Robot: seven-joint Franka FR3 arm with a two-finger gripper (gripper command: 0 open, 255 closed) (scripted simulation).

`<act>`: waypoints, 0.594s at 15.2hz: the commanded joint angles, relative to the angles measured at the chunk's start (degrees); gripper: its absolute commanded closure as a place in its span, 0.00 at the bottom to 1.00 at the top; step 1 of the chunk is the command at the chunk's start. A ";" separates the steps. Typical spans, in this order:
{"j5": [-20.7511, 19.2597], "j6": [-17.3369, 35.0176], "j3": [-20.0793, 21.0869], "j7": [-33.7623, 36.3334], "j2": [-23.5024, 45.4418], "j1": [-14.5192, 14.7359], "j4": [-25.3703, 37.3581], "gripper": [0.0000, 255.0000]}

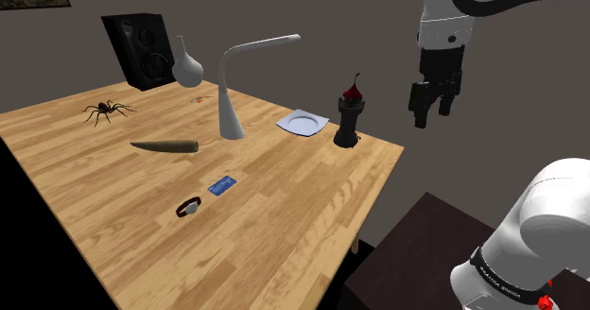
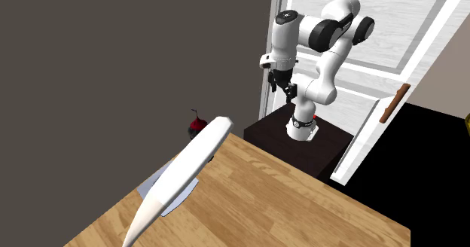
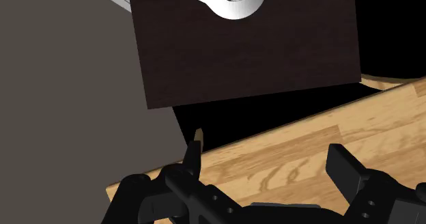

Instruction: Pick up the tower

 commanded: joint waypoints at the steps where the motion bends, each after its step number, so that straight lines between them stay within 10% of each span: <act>1: 0.00 0.00 0.00 0.00 0.00 0.00 0.00 0.00; 9: 2.86 7.29 1.38 13.55 17.70 -4.58 12.06 0.00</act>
